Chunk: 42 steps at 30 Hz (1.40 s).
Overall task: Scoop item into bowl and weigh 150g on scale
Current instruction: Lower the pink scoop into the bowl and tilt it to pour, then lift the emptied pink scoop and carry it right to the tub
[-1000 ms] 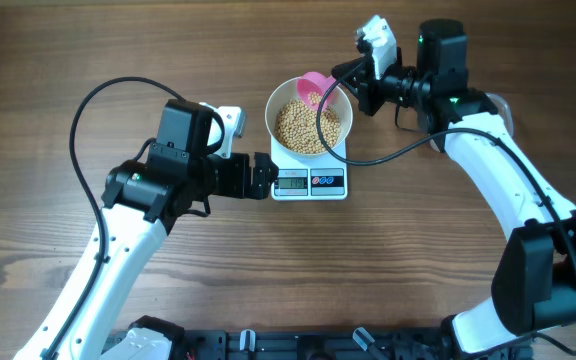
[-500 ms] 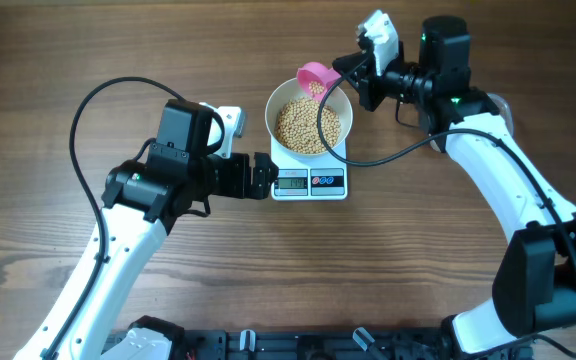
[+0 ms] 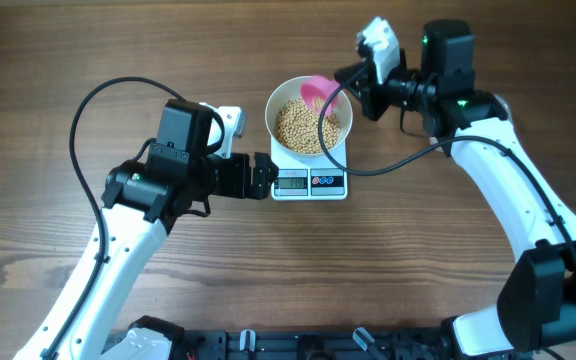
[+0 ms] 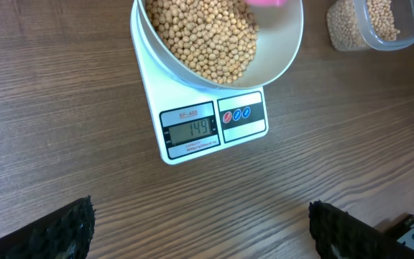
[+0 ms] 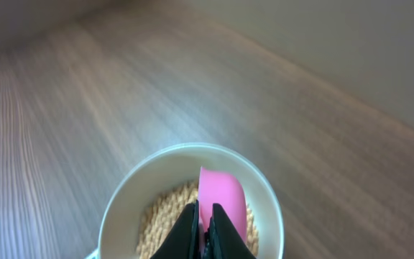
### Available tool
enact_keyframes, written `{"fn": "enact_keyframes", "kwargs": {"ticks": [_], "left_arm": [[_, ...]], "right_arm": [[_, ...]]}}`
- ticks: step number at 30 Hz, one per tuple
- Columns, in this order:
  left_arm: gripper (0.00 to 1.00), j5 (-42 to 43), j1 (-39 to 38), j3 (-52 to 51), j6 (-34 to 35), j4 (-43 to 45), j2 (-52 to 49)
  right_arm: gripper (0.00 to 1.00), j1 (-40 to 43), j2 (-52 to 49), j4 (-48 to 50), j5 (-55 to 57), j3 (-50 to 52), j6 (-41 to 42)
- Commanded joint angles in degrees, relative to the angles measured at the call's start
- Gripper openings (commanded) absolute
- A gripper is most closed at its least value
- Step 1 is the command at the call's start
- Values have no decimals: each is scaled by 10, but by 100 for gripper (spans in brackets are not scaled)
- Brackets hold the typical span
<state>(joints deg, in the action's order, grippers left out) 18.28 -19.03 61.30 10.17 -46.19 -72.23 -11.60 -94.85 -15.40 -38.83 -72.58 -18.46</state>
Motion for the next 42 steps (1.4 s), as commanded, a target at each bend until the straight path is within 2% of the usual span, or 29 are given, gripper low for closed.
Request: {"fn": "enact_keyframes", "kwargs": {"ticks": [1, 5, 10, 17, 23, 33, 42], "left_arm": [[100, 7, -2, -4, -9, 2, -1], [100, 7, -2, -4, -9, 2, -1], [100, 7, -2, -4, -9, 2, -1], [100, 7, -2, -4, -9, 2, -1], [100, 7, -2, -4, -9, 2, -1], [100, 7, -2, -4, -9, 2, -1], [100, 7, -2, -4, -9, 2, -1]], "right_arm": [[4, -9, 10, 17, 6, -9, -19], [4, -10, 12, 60, 1, -10, 5], [4, -10, 12, 20, 49, -10, -27], [4, -22, 15, 31, 59, -10, -23], [4, -22, 24, 92, 24, -10, 69], [4, -22, 24, 90, 24, -10, 231], [4, -16, 24, 103, 24, -10, 251]]}}
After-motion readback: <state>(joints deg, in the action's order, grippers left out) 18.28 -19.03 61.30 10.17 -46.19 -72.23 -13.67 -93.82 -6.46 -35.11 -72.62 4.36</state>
